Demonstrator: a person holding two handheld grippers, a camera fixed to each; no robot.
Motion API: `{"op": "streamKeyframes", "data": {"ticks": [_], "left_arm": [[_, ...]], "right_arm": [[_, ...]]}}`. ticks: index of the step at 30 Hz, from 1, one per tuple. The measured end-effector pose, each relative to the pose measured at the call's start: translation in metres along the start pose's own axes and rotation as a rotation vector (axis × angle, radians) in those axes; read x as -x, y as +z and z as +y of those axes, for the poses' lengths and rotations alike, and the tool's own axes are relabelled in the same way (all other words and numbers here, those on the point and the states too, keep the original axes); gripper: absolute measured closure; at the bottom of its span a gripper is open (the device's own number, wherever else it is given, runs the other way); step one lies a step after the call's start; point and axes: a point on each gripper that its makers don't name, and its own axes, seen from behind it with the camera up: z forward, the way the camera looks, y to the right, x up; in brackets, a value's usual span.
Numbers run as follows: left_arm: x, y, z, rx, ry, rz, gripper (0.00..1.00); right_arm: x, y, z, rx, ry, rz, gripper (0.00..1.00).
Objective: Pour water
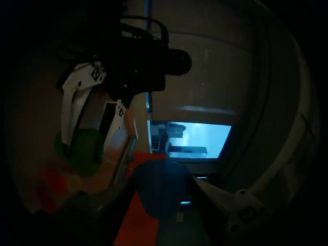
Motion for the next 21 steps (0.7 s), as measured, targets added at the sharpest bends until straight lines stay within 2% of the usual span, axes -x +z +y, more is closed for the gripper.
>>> {"op": "streamKeyframes", "data": {"ticks": [14,21], "left_arm": [[0.0000,-0.0009,-0.0012,-0.003,-0.002,0.002,0.13],[-0.0021,-0.0013,-0.0017,-0.006,-0.001,0.005,0.13]], "right_arm": [[-0.0027,-0.0026,-0.0011,0.001,-0.008,-0.003,0.10],[0.0006,-0.0035,-0.0018,-0.005,0.026,-0.006,0.10]]}}
